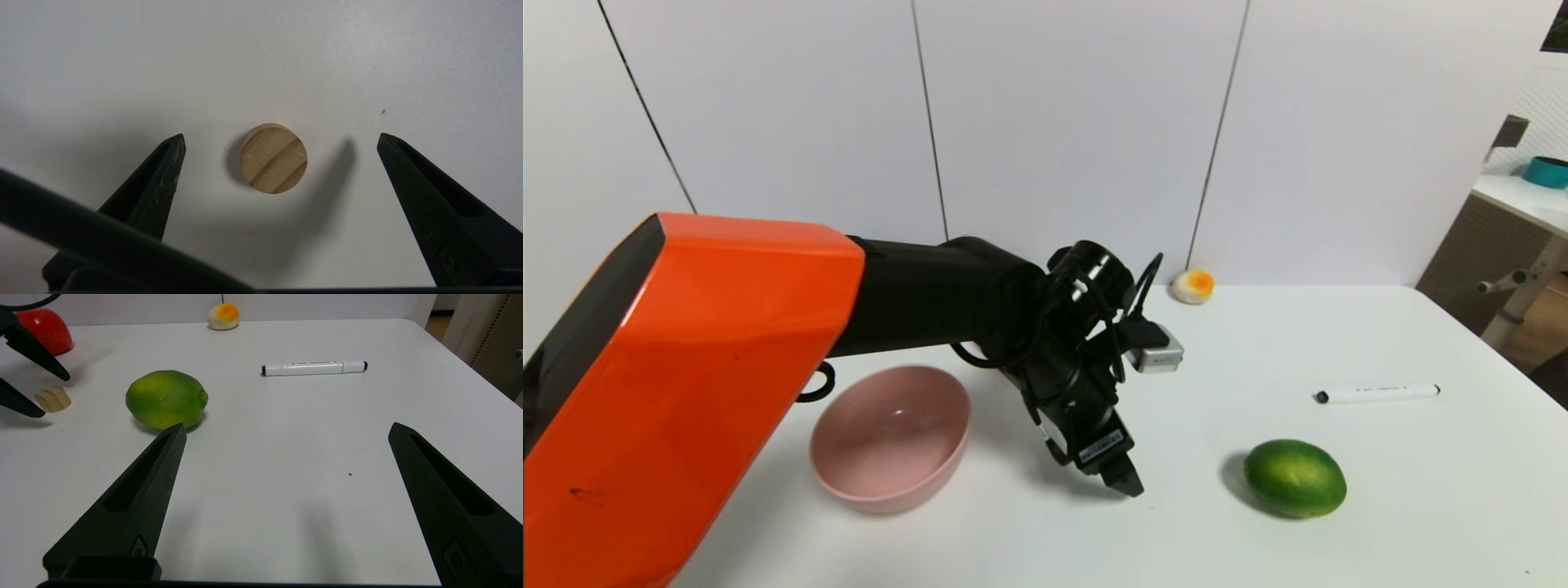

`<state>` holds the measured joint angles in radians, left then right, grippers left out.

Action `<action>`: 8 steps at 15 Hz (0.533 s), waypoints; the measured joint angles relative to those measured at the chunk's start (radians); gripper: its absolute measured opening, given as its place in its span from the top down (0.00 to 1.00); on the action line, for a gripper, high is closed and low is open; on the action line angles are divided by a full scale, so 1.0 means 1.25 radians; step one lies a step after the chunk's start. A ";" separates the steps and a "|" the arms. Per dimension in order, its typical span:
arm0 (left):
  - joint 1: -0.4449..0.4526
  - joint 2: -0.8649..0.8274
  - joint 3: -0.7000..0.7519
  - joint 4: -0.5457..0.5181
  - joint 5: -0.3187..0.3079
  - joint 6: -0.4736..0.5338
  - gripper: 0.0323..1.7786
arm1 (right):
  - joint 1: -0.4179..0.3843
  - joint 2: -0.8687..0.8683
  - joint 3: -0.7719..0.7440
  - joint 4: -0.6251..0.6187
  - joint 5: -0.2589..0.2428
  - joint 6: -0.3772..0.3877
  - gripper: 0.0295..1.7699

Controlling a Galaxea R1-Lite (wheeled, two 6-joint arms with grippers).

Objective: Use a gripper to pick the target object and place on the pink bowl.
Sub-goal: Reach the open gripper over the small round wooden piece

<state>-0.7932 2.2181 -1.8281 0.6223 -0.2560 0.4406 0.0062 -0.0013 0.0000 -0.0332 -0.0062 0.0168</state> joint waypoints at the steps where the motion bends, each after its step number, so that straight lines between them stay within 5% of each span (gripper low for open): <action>1: 0.000 0.002 0.000 0.000 0.007 0.008 0.05 | 0.000 0.000 0.000 0.000 0.000 0.000 0.03; 8: 0.000 0.018 -0.013 0.002 0.011 0.013 0.05 | 0.000 0.000 0.000 0.000 0.000 0.000 0.03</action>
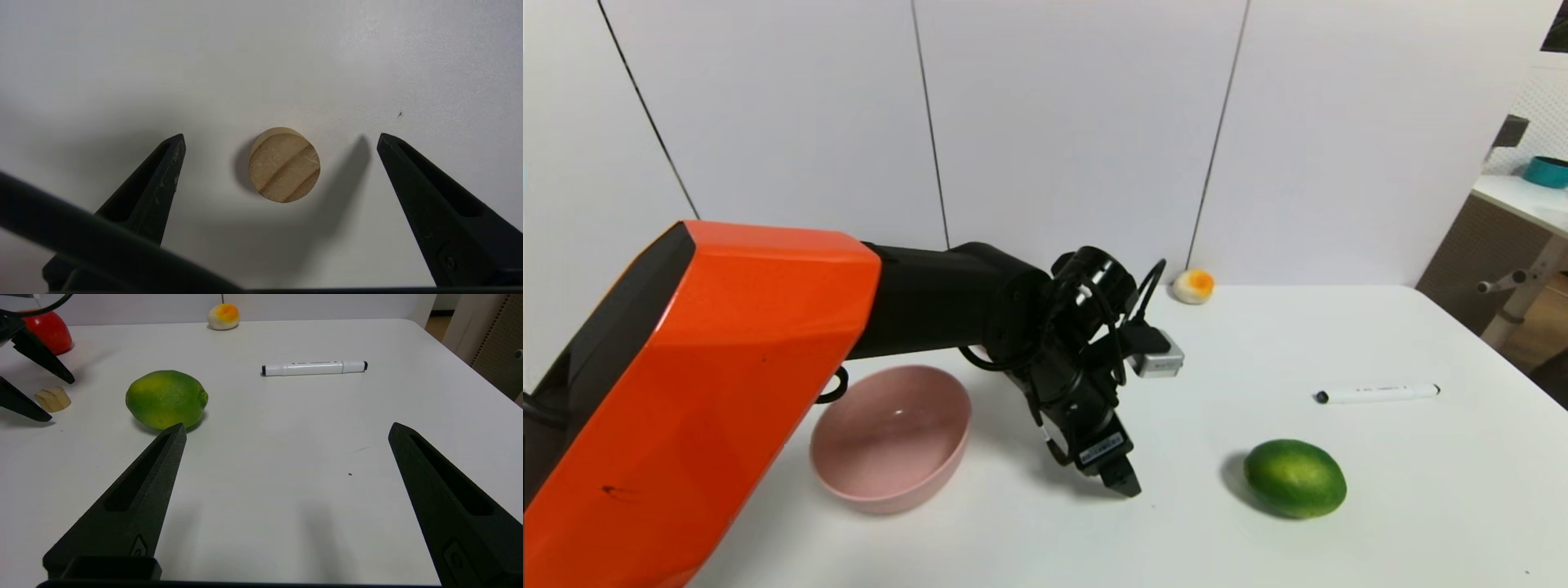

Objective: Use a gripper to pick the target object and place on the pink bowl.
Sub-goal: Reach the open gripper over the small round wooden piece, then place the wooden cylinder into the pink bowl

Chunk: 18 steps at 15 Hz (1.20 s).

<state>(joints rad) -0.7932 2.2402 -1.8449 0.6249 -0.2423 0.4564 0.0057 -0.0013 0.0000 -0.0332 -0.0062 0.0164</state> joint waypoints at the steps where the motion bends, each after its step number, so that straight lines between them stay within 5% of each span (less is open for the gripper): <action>1: 0.000 0.001 -0.002 0.000 0.000 0.000 0.05 | 0.000 0.000 0.000 0.000 0.000 0.000 0.03; 4: 0.001 0.003 -0.003 0.000 0.000 0.000 0.10 | 0.000 0.000 0.000 0.000 0.000 0.000 0.03; 12: 0.004 0.001 0.014 0.006 -0.001 0.000 0.72 | 0.000 0.000 0.000 0.000 0.000 0.000 0.03; 18: 0.006 -0.014 0.021 0.010 -0.001 -0.001 0.72 | 0.000 0.000 0.000 0.000 0.000 0.000 0.03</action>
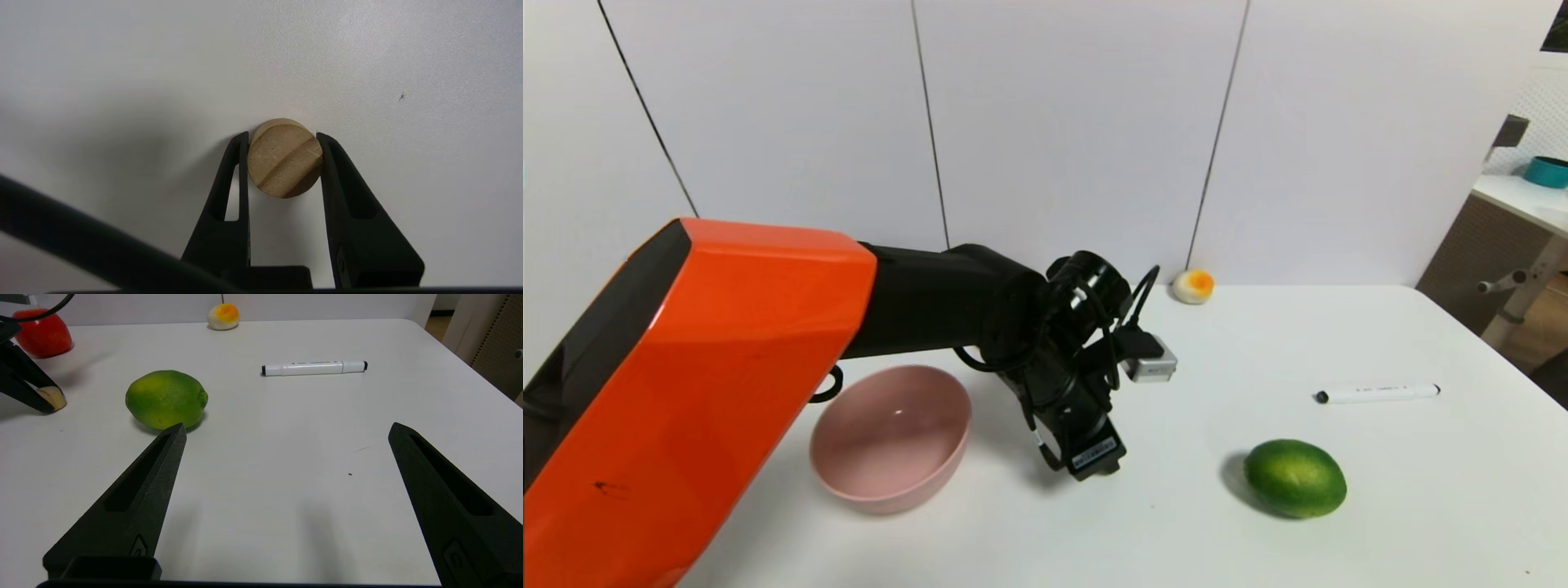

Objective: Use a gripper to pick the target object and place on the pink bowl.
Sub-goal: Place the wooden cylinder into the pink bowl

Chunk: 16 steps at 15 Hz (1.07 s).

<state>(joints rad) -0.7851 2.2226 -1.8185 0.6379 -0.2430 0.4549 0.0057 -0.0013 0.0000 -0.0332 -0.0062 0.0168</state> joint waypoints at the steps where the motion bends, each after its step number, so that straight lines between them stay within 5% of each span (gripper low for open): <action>1: 0.002 -0.012 0.000 0.000 0.001 -0.002 0.72 | 0.000 0.000 0.000 0.000 0.000 0.000 0.03; 9: 0.065 -0.255 0.022 0.122 0.086 -0.014 0.72 | 0.000 0.000 0.000 0.000 0.000 0.000 0.03; 16: 0.241 -0.465 0.259 0.089 0.091 -0.013 0.72 | 0.000 0.000 0.000 0.000 0.000 0.000 0.03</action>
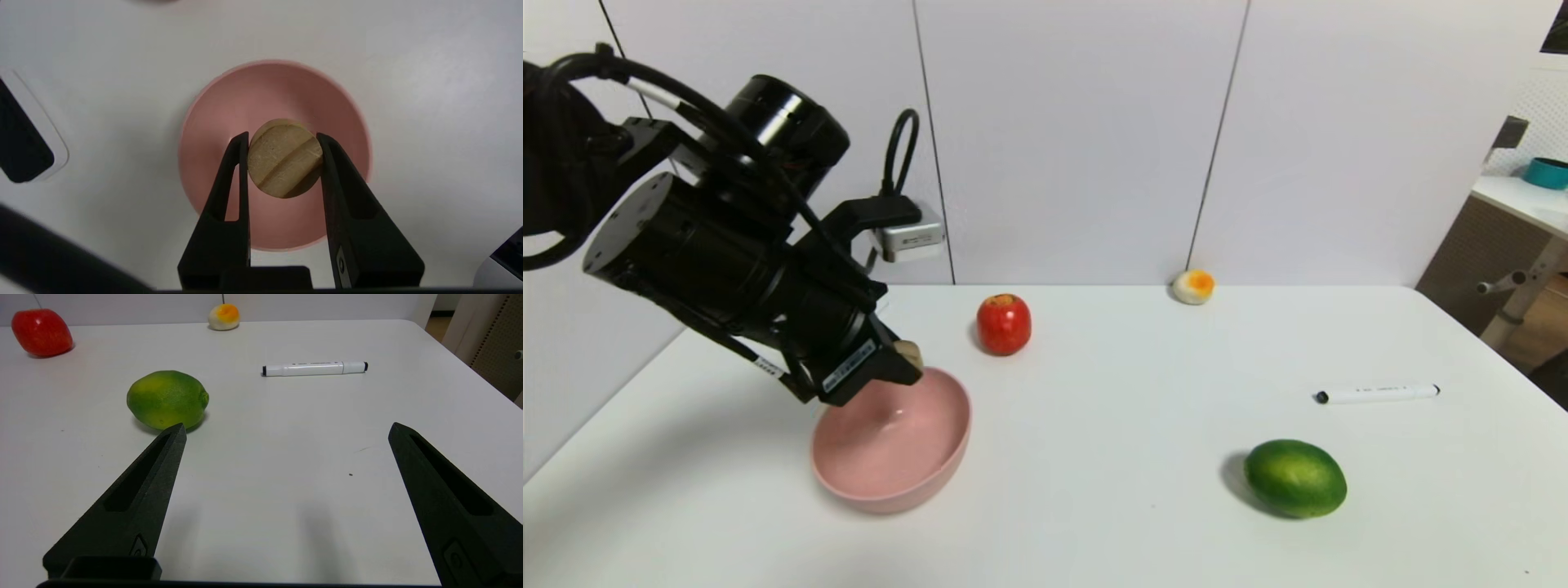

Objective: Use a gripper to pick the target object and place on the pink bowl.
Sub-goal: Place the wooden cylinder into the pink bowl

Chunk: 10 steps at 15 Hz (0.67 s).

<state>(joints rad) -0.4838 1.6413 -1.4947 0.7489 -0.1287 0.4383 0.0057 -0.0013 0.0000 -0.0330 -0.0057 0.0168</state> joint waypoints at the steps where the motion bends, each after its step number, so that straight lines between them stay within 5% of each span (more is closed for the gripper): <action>1: 0.017 -0.012 0.041 -0.034 0.000 0.001 0.72 | 0.000 0.000 0.000 0.000 0.000 0.000 0.03; 4: 0.043 -0.009 0.117 -0.111 -0.001 0.002 0.72 | 0.000 0.000 0.000 0.000 0.000 0.000 0.03; 10: 0.047 0.087 0.132 -0.120 -0.001 0.023 0.72 | 0.000 0.000 0.000 0.000 0.000 0.000 0.03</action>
<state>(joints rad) -0.4251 1.7496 -1.3291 0.5994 -0.1294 0.4674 0.0062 -0.0013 0.0000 -0.0332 -0.0062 0.0164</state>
